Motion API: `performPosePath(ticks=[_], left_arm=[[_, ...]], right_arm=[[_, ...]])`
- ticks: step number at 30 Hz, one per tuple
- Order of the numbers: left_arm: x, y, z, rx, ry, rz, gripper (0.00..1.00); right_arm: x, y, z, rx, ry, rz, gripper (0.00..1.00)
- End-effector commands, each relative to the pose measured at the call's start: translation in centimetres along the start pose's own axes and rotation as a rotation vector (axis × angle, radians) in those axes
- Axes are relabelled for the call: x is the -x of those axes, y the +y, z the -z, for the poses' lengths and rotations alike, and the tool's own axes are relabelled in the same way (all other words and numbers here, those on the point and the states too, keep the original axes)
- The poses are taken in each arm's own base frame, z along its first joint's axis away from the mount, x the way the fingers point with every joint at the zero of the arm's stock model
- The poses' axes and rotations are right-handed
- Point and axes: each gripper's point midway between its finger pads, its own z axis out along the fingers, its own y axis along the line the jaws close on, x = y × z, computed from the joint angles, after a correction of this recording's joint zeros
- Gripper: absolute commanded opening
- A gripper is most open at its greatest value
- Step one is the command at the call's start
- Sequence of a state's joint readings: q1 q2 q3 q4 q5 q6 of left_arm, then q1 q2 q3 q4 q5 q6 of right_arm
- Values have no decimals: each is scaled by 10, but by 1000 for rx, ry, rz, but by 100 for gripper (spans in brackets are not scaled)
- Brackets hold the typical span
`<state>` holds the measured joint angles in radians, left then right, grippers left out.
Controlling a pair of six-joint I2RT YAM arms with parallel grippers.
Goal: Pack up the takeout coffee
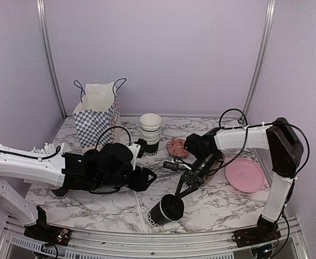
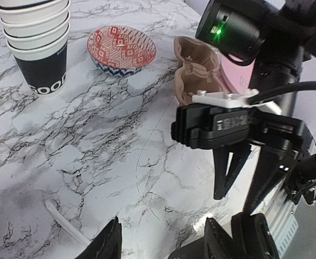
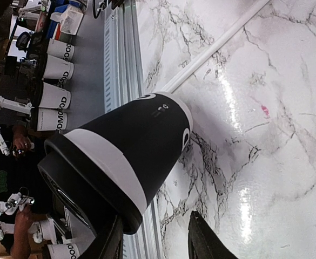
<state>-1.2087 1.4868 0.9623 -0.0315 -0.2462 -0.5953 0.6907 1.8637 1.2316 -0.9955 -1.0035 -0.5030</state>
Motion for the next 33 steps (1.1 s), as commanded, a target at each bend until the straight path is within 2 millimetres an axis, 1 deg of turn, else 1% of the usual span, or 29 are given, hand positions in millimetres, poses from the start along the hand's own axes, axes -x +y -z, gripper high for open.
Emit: performPosePath(ticks=[1, 4, 7, 8, 9, 11, 13, 15, 18, 19, 20, 21, 22, 24, 26, 29, 33], left_arm=[[2, -14, 28, -64, -39, -88, 54], [-14, -36, 39, -134, -30, -247, 60], [-38, -59, 48, -214, -44, -415, 70], [-48, -63, 49, -232, -43, -454, 72], [-60, -64, 48, -242, -37, -491, 74], [-74, -73, 45, -268, -31, -532, 76], [-83, -86, 41, -291, -34, -558, 78], [-92, -103, 35, -318, -25, -603, 79], [-100, -120, 19, -314, -4, -646, 81], [-101, -122, 12, -295, -3, -644, 81], [-100, -123, 5, -263, -3, -642, 92], [-100, -126, -1, -253, -3, -644, 96], [-100, -128, -6, -243, -13, -646, 98], [-98, -127, -15, -193, -40, -664, 99], [-96, -120, -27, -115, -61, -707, 99], [-93, -113, -40, -57, -56, -745, 99], [-104, -103, -55, -49, 14, -763, 96]], right_arm=[[7, 1, 5, -11, -15, 39, 39], [8, -6, 5, -18, -14, 25, 39], [9, -9, 5, -17, -17, 18, 38], [9, -10, 5, -17, -16, 18, 38], [9, -10, 5, -17, -14, 15, 38], [7, -12, 4, -21, -10, 11, 38], [6, -14, 4, -26, -9, 9, 38], [7, -15, 5, -32, -11, 10, 38], [8, -18, 9, -47, -16, 6, 38], [8, -19, 10, -51, -20, 4, 38], [8, -21, 12, -55, -24, 0, 38], [10, -22, 15, -60, -33, -1, 38], [10, -23, 18, -65, -40, -1, 38], [14, -25, 29, -84, -67, 0, 38], [17, -25, 39, -100, -93, 3, 38], [18, -26, 52, -126, -123, 8, 38], [18, -24, 69, -165, -163, 15, 39]])
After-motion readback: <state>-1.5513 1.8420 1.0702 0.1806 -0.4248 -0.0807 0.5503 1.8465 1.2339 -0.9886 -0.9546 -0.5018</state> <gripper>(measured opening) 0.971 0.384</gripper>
